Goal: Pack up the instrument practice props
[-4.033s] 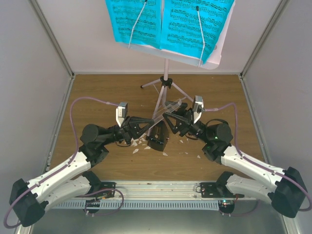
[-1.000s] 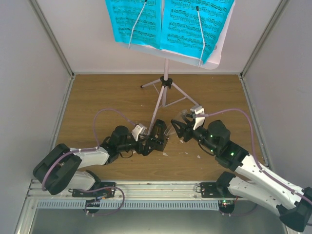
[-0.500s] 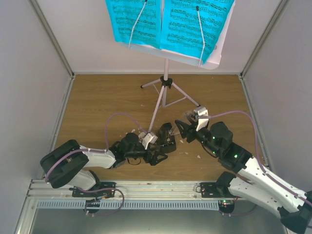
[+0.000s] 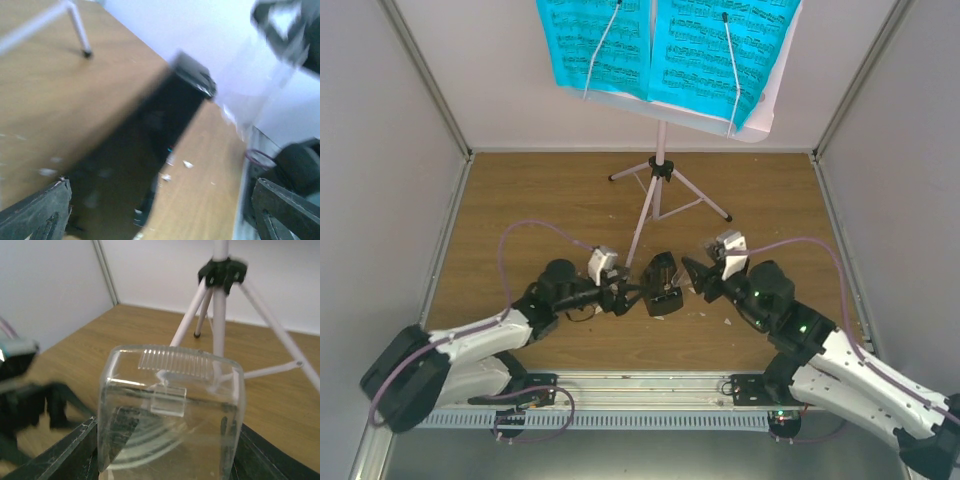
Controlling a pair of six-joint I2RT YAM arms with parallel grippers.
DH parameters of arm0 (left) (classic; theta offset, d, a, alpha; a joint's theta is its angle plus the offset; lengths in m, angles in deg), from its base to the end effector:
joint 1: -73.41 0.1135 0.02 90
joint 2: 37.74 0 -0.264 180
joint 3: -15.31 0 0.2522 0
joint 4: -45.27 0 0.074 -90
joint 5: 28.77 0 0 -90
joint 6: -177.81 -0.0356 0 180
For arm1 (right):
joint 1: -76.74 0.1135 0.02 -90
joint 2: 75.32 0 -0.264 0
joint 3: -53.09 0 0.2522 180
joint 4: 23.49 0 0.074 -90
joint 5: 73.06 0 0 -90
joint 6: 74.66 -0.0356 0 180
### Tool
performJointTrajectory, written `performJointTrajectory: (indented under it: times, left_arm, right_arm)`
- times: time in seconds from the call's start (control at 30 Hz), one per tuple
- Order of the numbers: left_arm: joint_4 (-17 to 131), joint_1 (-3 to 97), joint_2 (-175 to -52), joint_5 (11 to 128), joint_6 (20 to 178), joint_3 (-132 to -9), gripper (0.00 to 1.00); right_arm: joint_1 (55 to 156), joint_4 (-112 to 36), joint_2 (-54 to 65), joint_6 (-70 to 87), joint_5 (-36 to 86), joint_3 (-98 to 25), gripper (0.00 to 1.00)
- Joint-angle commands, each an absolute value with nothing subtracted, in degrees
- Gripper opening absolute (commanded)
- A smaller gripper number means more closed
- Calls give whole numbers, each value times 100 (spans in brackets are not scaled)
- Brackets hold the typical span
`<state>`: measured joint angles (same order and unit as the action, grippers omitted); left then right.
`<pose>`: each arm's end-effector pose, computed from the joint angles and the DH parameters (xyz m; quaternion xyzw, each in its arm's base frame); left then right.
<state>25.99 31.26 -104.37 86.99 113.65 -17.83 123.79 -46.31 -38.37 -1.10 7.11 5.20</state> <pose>0.1590 -0.1648 0.1906 0.2447 0.7421 -0.4806 0.3981 0.1158 0.1154 0.2976 -0.1521 0.7604 0.2737 0.5689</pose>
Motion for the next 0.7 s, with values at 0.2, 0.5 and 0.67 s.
performJointTrajectory:
  times: [0.2,0.5,0.67]
  left_arm:
    - [4329,3945,-8984,7042,10346,-2223,99]
    - [3555,3948,-8823,6382,9928,-1602,99]
    - [2812,3948,-8628,6181,9853,-887,99]
  right_arm:
    - [13978,-3744,-3707,-603,-1000,1520,47]
    - [14989,-3133,-2907,-1050,-2502,1604,47]
    - [15000,-2883,-2605,-1019,-2737,1605,48]
